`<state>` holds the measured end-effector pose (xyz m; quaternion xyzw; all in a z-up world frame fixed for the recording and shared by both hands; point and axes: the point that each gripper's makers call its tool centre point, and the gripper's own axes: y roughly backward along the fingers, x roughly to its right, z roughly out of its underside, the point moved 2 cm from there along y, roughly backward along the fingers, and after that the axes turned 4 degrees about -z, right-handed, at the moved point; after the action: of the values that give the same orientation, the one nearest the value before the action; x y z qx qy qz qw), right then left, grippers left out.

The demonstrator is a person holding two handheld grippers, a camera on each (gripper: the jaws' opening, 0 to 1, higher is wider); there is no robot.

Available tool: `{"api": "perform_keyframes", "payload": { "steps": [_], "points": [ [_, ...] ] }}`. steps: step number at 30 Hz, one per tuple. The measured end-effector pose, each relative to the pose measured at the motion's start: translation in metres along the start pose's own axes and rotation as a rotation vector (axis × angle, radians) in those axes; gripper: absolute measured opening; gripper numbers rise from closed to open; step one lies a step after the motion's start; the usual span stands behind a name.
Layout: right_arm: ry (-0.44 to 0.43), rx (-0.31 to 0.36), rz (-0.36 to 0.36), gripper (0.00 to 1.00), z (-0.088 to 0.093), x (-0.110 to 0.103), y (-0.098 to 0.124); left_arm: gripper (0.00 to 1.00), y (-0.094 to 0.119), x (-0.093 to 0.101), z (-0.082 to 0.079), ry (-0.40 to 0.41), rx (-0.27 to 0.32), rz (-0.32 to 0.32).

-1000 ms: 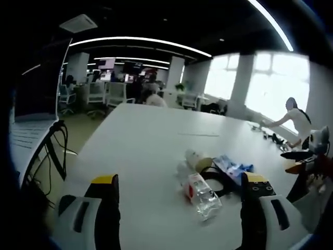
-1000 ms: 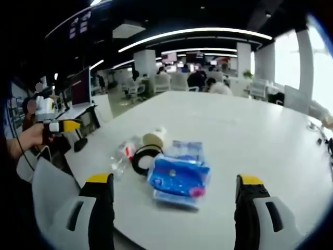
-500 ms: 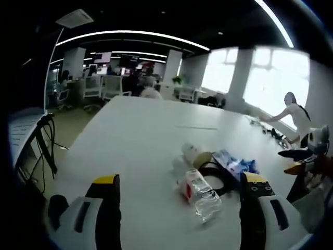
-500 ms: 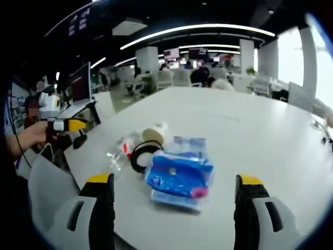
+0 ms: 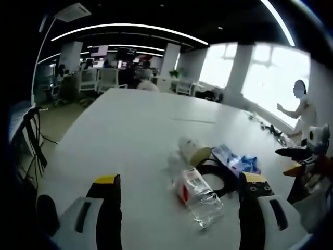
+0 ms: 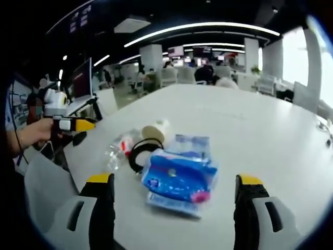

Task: Arrange the tabletop items into an orderly group along one side of the table until the central work area is clear of visible clutter.

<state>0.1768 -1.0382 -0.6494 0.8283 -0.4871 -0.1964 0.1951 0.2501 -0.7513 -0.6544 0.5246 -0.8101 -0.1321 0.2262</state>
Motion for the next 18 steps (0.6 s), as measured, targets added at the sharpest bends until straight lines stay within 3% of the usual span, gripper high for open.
{"api": "perform_keyframes", "payload": {
  "steps": [18],
  "points": [
    [0.008,-0.040,-0.023,0.94,0.008,0.004,-0.018,0.90,-0.033,0.014,0.014,0.009,-0.084,0.034]
  ]
}}
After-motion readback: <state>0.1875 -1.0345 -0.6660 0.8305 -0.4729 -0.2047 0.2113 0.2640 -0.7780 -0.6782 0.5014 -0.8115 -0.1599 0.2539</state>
